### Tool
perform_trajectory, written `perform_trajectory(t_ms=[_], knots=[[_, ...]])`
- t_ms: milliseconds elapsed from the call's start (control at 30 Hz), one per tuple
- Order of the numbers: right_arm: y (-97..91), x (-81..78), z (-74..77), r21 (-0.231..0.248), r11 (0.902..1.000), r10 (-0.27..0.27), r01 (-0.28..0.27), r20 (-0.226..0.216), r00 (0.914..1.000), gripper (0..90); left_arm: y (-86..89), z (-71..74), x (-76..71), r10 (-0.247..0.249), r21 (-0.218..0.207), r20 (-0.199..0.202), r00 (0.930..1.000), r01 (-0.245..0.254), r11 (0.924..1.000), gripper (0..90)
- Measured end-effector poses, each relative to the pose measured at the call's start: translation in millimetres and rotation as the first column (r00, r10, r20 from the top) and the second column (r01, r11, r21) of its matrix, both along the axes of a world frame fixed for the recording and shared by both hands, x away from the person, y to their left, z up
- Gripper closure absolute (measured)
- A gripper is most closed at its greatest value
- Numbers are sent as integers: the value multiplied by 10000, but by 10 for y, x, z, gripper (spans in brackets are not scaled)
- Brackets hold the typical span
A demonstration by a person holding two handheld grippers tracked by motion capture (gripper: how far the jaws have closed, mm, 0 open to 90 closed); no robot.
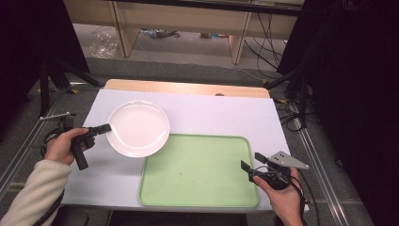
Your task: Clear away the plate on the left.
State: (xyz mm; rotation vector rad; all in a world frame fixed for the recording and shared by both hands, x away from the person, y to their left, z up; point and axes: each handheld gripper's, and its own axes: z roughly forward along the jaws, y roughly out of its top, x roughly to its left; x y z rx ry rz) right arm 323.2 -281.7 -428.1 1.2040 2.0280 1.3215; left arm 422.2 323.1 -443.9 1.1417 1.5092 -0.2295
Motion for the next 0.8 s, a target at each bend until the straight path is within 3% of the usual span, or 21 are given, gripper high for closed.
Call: perform_trajectory(t_ms=[33, 267, 400, 533, 800], knots=[[4, -2, 4, 19, 10000, 3, -3, -65, 10000, 348, -23, -4, 2, 26, -131, 108, 9999, -25, 9999, 870], [-2, -9, 3, -44, 10000, 0, 0, -33, 10000, 349, -48, 9, -4, -52, 2, 154, 9999, 52, 10000, 870], [-2, -5, 2, -84, 10000, -1, 2, 122, 9999, 350, -64, 19, -8, -134, 9, -13, 9999, 134, 9999, 870], [4, -13, 5, -27, 10000, 4, -5, -71, 10000, 353, -82, 27, -13, -133, 96, 9, 9999, 133, 9999, 870], [-4, -9, 6, -52, 10000, 14, -14, -6, 10000, 355, -105, 35, -13, -201, 67, 37, 9998, 200, 9998, 870]])
